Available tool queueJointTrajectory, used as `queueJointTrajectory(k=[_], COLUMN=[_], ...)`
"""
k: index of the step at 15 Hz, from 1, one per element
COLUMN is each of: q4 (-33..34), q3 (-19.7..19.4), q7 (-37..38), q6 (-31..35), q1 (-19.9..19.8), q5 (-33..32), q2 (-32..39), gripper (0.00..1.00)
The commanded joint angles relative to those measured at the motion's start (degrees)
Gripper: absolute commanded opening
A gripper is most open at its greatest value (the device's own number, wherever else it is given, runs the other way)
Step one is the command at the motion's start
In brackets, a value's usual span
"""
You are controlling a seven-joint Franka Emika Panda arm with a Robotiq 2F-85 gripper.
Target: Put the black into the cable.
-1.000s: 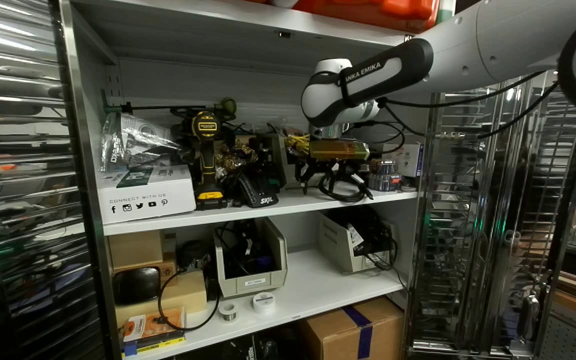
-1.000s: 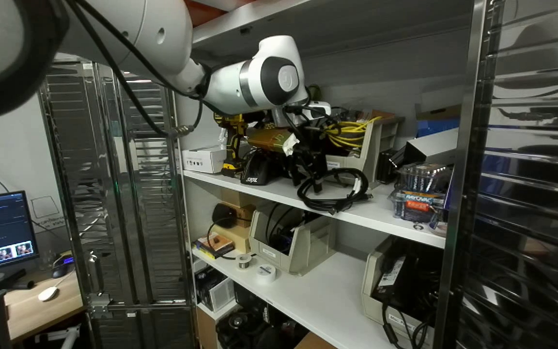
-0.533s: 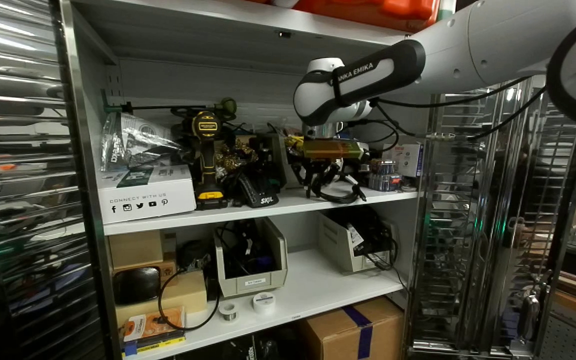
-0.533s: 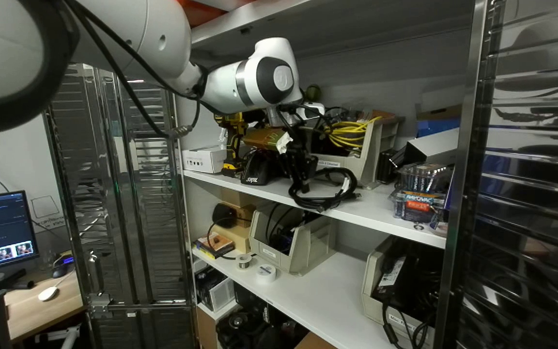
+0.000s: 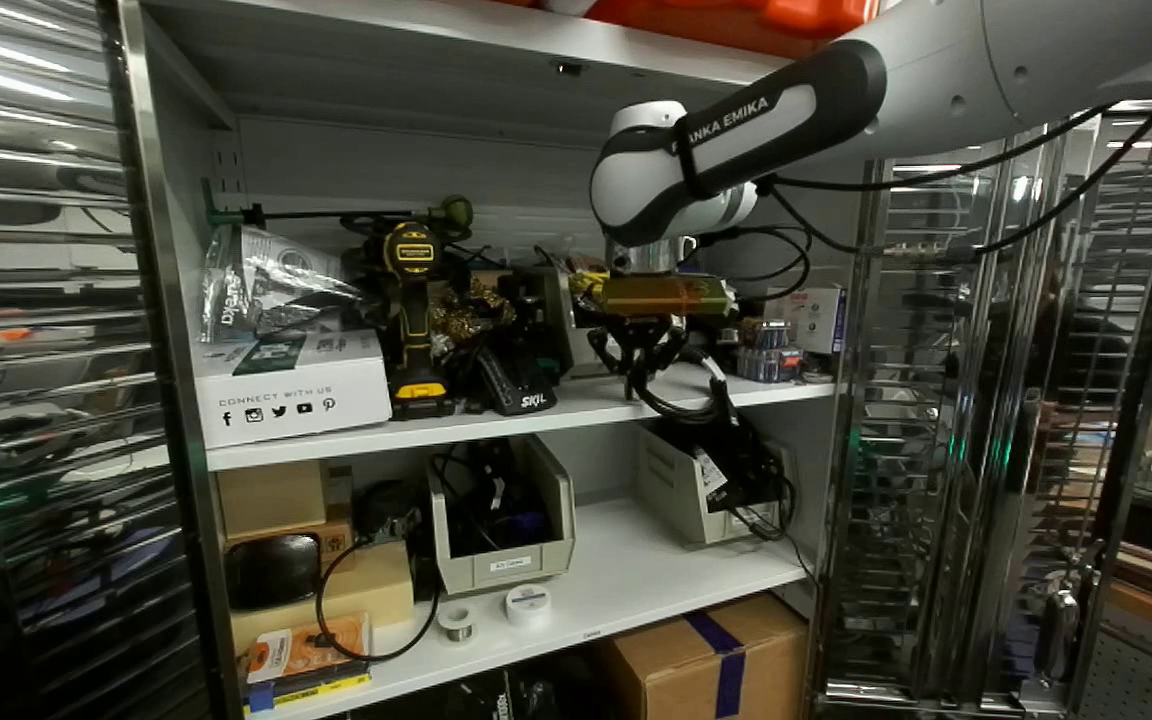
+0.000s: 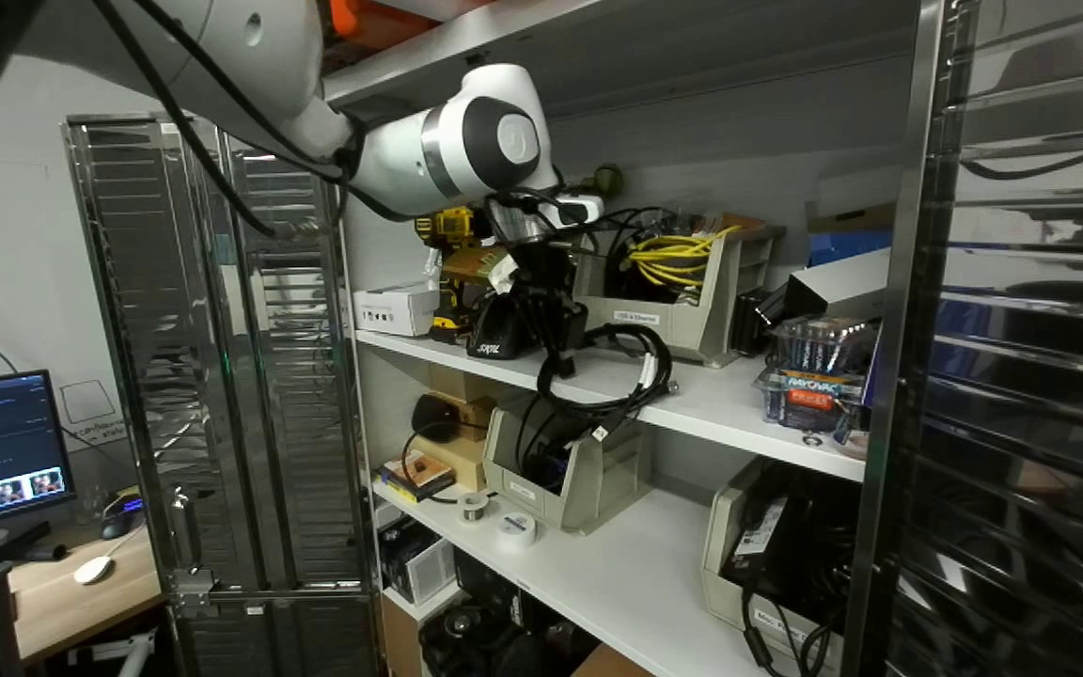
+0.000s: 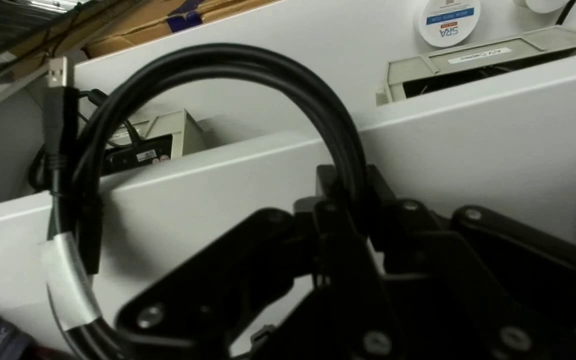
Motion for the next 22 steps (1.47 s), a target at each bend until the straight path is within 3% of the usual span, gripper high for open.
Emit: queueJointTrajectory(k=[1, 5, 10, 16, 17, 22], q4=[-13.74, -24.73, -25.18, -13.79, -11.33, 3.63], q3=[-0.98, -0.74, 0.61, 1.11, -0.4, -0.39], q7=[7.17, 18.16, 32.16, 46.26, 48.19, 50.91], q6=[8.57, 19.38, 24.4, 31.17, 32.35, 34.1], q1=[3.59, 5.36, 2.96, 0.95, 2.39, 1.93], q5=[-4.61, -15.45, -31.97, -51.42, -53.68, -59.18], q2=[-10.86, -20.04, -23.21, -15.22, -13.2, -2.33], gripper=[0.11, 0.12, 0.11, 0.11, 0.1, 0.09])
